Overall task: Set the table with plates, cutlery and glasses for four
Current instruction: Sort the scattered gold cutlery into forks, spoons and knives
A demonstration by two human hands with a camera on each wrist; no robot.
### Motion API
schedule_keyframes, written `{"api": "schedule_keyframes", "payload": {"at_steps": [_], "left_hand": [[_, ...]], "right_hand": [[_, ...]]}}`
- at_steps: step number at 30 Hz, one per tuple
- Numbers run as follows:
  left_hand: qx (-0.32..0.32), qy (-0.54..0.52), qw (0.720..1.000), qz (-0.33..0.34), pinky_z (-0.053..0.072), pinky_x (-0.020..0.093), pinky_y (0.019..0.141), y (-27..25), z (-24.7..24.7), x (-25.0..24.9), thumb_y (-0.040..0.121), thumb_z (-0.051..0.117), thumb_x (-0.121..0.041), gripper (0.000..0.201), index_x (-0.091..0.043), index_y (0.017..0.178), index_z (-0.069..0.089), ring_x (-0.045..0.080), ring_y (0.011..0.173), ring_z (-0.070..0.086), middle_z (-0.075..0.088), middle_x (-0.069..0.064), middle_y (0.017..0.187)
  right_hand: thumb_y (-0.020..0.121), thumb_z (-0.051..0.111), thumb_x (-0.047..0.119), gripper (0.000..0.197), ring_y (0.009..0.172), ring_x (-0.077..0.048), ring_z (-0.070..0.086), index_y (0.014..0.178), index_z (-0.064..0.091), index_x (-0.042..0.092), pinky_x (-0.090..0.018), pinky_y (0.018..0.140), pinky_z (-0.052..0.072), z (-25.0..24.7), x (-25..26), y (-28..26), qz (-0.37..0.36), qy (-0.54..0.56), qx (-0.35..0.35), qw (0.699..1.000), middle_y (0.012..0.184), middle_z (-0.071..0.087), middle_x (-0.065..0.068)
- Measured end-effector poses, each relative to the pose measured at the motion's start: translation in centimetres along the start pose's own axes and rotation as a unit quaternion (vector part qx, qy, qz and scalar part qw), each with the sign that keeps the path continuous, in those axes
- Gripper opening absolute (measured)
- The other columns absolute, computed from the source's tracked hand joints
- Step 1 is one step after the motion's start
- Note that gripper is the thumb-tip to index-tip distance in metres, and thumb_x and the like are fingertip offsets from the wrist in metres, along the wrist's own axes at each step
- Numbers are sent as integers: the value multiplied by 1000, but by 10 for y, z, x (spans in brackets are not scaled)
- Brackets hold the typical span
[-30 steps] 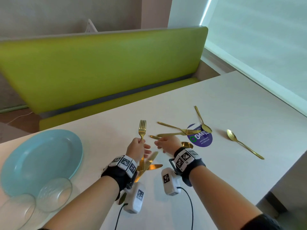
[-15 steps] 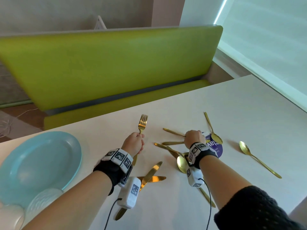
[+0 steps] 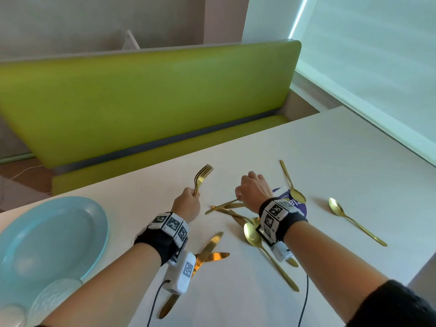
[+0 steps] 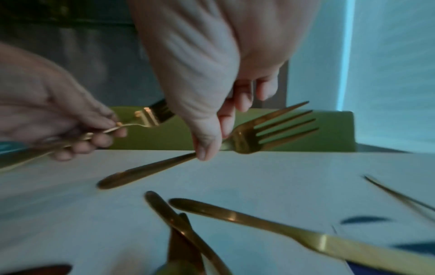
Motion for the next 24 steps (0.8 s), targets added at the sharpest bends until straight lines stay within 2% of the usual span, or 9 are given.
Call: {"api": "schedule_keyframes", "payload": {"at_steps": [5, 7, 9, 11, 13, 16, 20, 22, 24], "left_hand": [[71, 37, 997, 10, 47, 45, 100, -10, 22, -4, 88, 38, -10, 31, -12, 117, 49, 36, 112, 57, 59, 17, 118], [112, 49, 992, 19, 49, 37, 83, -22, 34, -10, 82, 39, -7, 24, -12, 102, 51, 28, 88, 58, 59, 11, 91], [146, 64, 987, 29, 38, 28, 59, -36, 43, -16, 76, 39, 0, 17, -13, 74, 49, 19, 59, 44, 48, 1, 60], [174, 104, 978, 44, 27, 22, 49, -47, 50, -21, 74, 42, 4, 29, -16, 53, 37, 14, 46, 32, 37, -4, 44], [191, 140, 970, 63, 28, 22, 49, -54, 58, -21, 71, 47, 4, 28, -13, 52, 36, 14, 47, 35, 39, -1, 47], [204, 113, 969, 75, 37, 24, 55, -59, 68, -20, 71, 48, 1, 14, -12, 65, 46, 16, 54, 43, 48, 2, 56], [201, 47, 975, 79, 38, 15, 50, -63, 74, -18, 83, 45, 3, 25, -15, 66, 46, 10, 52, 45, 49, 0, 58], [197, 23, 977, 77, 39, 17, 52, -63, 75, -18, 85, 46, 3, 27, -16, 66, 47, 10, 53, 46, 50, 2, 60], [191, 8, 979, 70, 42, 17, 53, -63, 77, -17, 88, 47, 2, 25, -14, 69, 49, 12, 56, 47, 51, 4, 63]], "right_hand": [[95, 49, 24, 23, 106, -22, 45, 106, 70, 22, -29, 76, 33, -18, 49, -16, -126, -62, 8, 990, 109, 58, -1], [96, 47, 22, 25, 113, -23, 44, 108, 69, 23, -30, 81, 35, -23, 59, -22, -146, -63, 9, 987, 113, 57, -1], [96, 46, 19, 27, 116, -23, 44, 109, 69, 22, -30, 87, 37, -26, 63, -28, -151, -60, 10, 987, 117, 57, -1], [95, 48, 19, 25, 111, -23, 46, 108, 69, 22, -30, 85, 38, -27, 64, -34, -155, -65, 12, 986, 116, 58, -1], [95, 48, 19, 25, 108, -22, 46, 108, 69, 23, -29, 80, 37, -26, 64, -40, -151, -63, 24, 986, 113, 58, -2], [96, 46, 19, 27, 108, -23, 46, 111, 68, 22, -30, 81, 36, -25, 62, -48, -144, -48, 21, 988, 113, 57, -3], [91, 53, 15, 23, 102, -24, 51, 102, 72, 21, -31, 83, 39, -23, 57, -57, -135, -10, -17, 991, 104, 62, -3], [75, 73, 17, 12, 88, -21, 60, 79, 77, 27, -29, 72, 45, -26, 52, -59, -119, 3, -48, 992, 84, 67, 3], [54, 87, 22, 18, 72, -16, 64, 60, 74, 32, -23, 61, 47, -20, 45, -61, -107, 38, -82, 990, 64, 64, 10]]}}
Point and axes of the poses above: each hand's wrist, its own y-axis towards the middle knuckle, its own z-axis out of the palm, x = y × z, the point moved 8 cm from there along y, towards the middle knuckle
